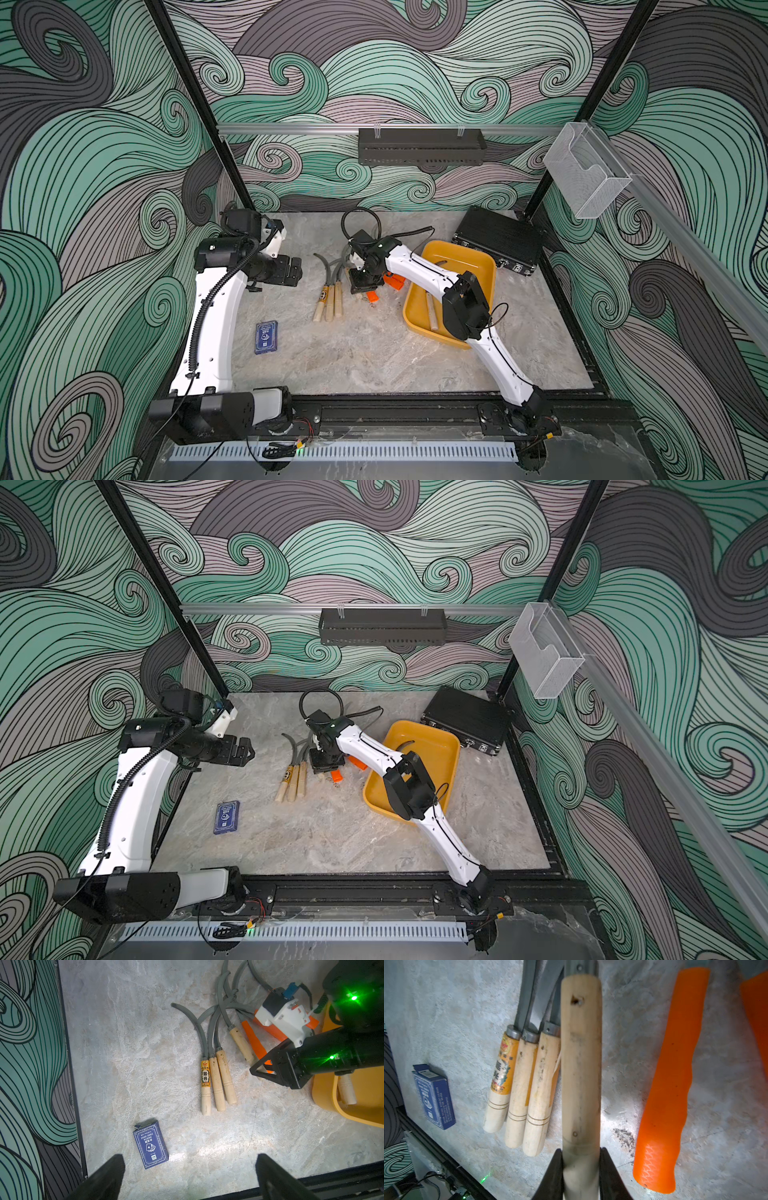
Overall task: Put small sickles into storage boxes
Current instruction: Pick up the sickle at the center of the board, then place the sickle in the storage box.
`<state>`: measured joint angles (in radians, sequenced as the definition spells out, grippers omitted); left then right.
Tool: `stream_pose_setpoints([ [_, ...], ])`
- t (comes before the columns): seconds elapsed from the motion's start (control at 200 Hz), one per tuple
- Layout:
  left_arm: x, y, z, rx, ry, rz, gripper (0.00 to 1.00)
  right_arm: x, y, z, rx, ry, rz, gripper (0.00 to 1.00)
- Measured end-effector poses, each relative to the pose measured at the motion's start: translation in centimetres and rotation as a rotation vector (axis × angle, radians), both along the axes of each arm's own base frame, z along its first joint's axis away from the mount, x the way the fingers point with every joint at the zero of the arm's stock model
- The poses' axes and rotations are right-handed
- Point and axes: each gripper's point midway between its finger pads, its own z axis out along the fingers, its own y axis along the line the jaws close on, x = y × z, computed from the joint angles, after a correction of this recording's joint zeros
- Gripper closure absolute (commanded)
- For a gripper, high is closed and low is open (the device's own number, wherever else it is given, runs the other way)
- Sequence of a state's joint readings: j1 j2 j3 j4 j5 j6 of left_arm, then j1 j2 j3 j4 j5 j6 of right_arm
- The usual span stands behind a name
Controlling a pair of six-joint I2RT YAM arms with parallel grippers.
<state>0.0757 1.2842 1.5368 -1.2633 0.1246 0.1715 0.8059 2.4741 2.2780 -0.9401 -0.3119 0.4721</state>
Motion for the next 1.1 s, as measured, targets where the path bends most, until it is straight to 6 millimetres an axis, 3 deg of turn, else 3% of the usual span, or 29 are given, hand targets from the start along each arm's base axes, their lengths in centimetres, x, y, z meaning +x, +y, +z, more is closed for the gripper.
stream_pose_setpoints([
  [0.3, 0.1, 0.0, 0.2, 0.000, -0.007, 0.000, 0.01, 0.6, 1.1, 3.0, 0.114, -0.001, -0.013, 1.00],
  [0.575, 0.1, 0.0, 0.3, 0.000, -0.009, 0.000, 0.01, 0.8, 1.8, 4.3, 0.199, 0.020, -0.019, 1.00],
  [0.755, 0.4, 0.0, 1.6, 0.003, -0.046, 0.000, 0.01, 1.0, 2.2, 5.5, 0.256, 0.032, -0.027, 1.00],
  [1.096, 0.8, 0.1, 3.9, 0.009, -0.113, 0.001, 0.01, 1.2, 0.4, 12.4, 0.361, -0.027, -0.046, 1.00],
])
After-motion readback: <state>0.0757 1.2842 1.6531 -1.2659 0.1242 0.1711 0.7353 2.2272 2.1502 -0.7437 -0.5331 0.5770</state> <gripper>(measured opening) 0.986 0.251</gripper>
